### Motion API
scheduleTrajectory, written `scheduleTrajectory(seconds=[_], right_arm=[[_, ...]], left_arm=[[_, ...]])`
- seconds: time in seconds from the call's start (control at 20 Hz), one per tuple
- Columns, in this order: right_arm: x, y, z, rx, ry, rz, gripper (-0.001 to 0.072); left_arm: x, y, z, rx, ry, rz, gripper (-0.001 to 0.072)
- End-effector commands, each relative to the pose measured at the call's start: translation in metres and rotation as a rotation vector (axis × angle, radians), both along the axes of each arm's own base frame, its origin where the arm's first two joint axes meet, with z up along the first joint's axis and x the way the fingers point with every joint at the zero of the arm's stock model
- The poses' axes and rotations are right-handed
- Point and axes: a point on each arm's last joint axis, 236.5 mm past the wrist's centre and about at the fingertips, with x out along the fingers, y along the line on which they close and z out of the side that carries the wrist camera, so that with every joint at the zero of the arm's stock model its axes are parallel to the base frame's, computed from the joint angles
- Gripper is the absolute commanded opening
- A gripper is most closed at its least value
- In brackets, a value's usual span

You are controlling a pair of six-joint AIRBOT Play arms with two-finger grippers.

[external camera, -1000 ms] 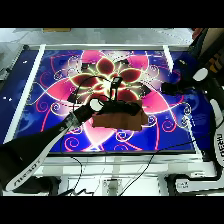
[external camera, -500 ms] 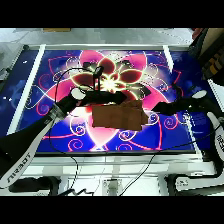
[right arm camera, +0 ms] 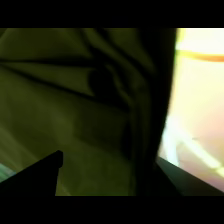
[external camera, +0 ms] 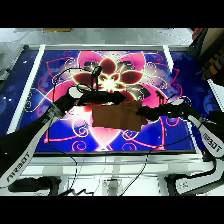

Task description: Fold the clothes and pants, and hang the long-sleeved shirts on hangers.

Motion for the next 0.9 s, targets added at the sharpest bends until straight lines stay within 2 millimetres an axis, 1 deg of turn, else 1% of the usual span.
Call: scheduleTrajectory(seconds=[0.0,0.05,0.1,0.15,0.2,0.25,0.35,0.45,0.5,0.55,0.65,0.75,0.85], right_arm=[[-0.002,0.039,0.002,-0.001,-0.023,0.094,0.0615],[0.001,0.049,0.007,-0.003,-0.047,0.118,0.0613],[0.005,0.059,0.011,-0.011,-0.078,0.139,0.0561],[0.010,0.068,0.014,-0.027,-0.112,0.156,0.0436],[0.016,0.075,0.017,-0.052,-0.156,0.173,0.0256],[0.022,0.080,0.020,-0.071,-0.192,0.188,0.0021],[0.036,0.087,0.037,-0.070,-0.249,0.196,0.0011],[0.047,0.082,0.064,-0.061,-0.284,0.204,0.0010],[0.053,0.072,0.081,-0.067,-0.302,0.193,0.0010],[0.059,0.057,0.099,-0.085,-0.324,0.178,0.0010],[0.070,0.011,0.138,-0.146,-0.366,0.110,0.0010],[0.072,-0.053,0.177,-0.231,-0.389,-0.009,0.0010],[0.060,-0.130,0.216,-0.326,-0.402,-0.175,0.0011]], left_arm=[[-0.003,-0.001,0.000,0.000,0.007,-0.013,0.0712],[-0.003,-0.001,0.000,0.000,0.007,-0.013,0.0712],[-0.003,-0.001,0.000,0.000,0.007,-0.013,0.0710],[-0.003,0.000,0.000,0.001,0.006,-0.012,0.0701],[-0.002,0.001,0.000,0.001,0.006,-0.009,0.0701],[0.000,0.004,-0.001,0.004,0.004,-0.005,0.0701],[0.005,0.014,-0.006,0.049,-0.018,-0.006,0.0702],[0.004,0.034,-0.009,0.134,-0.061,-0.035,0.0702],[0.003,0.045,-0.003,0.164,-0.083,-0.048,0.0702],[0.002,0.055,0.006,0.181,-0.106,-0.050,0.0702],[0.005,0.078,0.035,0.202,-0.179,-0.022,0.0702],[0.006,0.103,0.072,0.220,-0.274,0.024,0.0702],[0.003,0.130,0.110,0.248,-0.374,0.072,0.0702]])
